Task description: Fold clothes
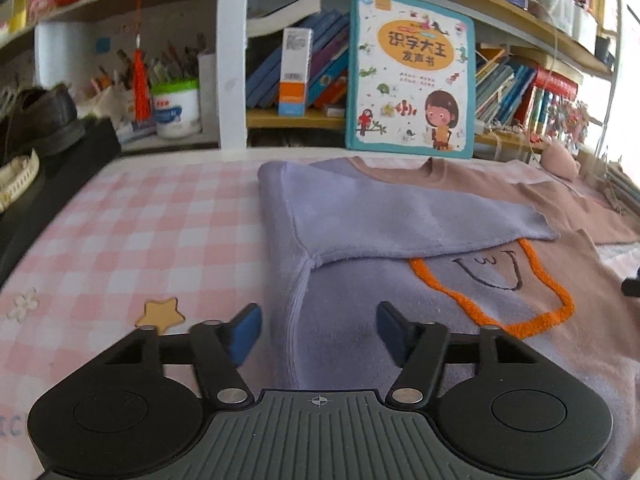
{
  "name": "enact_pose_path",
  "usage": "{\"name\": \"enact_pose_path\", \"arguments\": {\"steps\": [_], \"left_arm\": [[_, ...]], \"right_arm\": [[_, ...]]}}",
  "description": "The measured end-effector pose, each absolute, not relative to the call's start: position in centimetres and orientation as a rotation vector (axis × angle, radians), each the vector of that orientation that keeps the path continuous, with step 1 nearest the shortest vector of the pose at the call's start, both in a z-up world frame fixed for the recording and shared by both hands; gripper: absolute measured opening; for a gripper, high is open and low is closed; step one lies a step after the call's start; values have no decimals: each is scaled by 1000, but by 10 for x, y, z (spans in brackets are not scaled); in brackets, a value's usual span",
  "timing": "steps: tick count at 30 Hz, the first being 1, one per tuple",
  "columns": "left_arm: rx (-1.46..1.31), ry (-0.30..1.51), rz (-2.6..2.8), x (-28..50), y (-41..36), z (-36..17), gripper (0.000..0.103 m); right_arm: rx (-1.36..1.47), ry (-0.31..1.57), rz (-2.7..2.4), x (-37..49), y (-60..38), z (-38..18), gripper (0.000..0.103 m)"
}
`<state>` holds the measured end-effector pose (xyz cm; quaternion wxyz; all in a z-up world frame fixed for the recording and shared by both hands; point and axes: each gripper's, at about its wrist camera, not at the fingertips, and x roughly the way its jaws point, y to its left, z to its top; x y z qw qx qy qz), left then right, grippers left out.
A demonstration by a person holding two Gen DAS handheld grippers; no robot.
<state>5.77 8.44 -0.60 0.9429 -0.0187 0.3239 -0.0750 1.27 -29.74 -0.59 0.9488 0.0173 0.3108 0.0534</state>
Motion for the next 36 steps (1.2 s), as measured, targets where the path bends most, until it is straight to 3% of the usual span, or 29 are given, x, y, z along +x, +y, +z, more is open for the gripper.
{"name": "enact_pose_path", "arguments": {"steps": [2, 7, 17, 18, 20, 36], "left_arm": [[-58, 672, -158, 59, 86, -9, 48], [-55, 663, -147, 59, 89, -10, 27], [-51, 663, -122, 61, 98, -11, 23], [-49, 662, -128, 62, 96, -11, 21], [-67, 657, -131, 63, 98, -10, 6], [-127, 647, -17, 75, 140, -9, 6]], "right_arm": [[71, 660, 107, 14, -303, -11, 41], [111, 671, 136, 16, -304, -14, 23], [98, 663, 149, 16, -304, -14, 21], [93, 662, 149, 16, -303, -14, 21], [92, 657, 147, 16, -303, -15, 20], [103, 658, 253, 50, -273, -20, 16]]}}
